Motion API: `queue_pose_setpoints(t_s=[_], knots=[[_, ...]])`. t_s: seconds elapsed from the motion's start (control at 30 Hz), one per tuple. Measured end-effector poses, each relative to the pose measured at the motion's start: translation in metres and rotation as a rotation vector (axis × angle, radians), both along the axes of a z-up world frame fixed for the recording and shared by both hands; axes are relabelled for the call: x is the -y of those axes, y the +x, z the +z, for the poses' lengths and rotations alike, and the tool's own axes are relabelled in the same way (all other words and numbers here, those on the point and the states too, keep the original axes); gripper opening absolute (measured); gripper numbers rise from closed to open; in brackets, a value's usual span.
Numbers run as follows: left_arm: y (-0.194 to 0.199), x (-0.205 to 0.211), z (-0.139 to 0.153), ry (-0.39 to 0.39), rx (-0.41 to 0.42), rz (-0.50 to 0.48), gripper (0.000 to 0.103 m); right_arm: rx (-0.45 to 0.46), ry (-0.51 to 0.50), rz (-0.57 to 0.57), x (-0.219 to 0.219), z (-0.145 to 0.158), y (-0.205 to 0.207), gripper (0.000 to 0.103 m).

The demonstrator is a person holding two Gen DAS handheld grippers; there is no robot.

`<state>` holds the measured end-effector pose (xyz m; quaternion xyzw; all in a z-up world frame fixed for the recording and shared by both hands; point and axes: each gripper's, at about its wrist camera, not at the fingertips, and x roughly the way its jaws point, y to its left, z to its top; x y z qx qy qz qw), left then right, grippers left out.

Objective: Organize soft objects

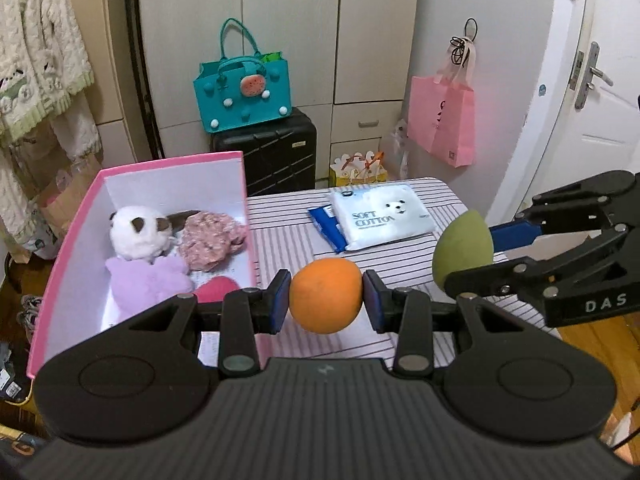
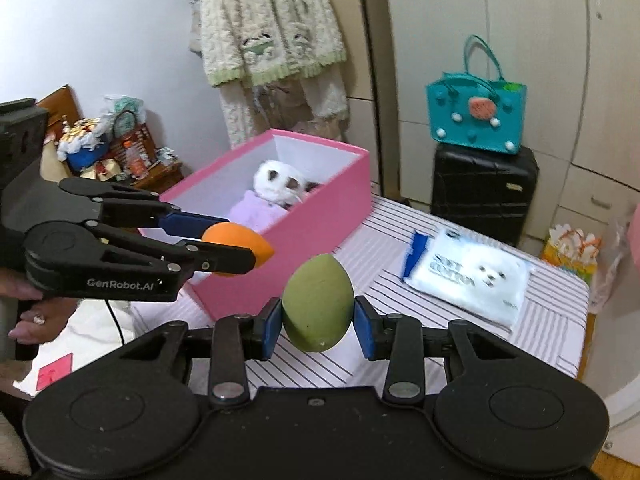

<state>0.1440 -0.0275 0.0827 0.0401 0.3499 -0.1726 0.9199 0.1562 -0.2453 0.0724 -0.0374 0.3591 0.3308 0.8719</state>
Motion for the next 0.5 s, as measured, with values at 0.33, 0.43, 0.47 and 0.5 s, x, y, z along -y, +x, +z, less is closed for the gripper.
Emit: queue_pose_setpoints(t_s=[0.33, 0.43, 0.47, 0.5], knots=[[0.017, -0.074, 0.017, -0.018, -0.043, 0.056, 0.037, 0.029, -0.021, 0.105, -0.057, 0.016, 0.021, 0.045], [0.026, -0.099, 0.014, -0.04, -0.084, 0.082, 0.037, 0.04, -0.033, 0.139, -0.075, 0.019, 0.031, 0.045], [0.029, -0.105, 0.012, -0.046, -0.1, 0.086, 0.037, 0.043, -0.037, 0.152, -0.081, 0.02, 0.033, 0.045], [0.033, -0.112, 0.009, -0.049, -0.115, 0.09, 0.037, 0.046, -0.042, 0.163, -0.087, 0.02, 0.036, 0.045]])
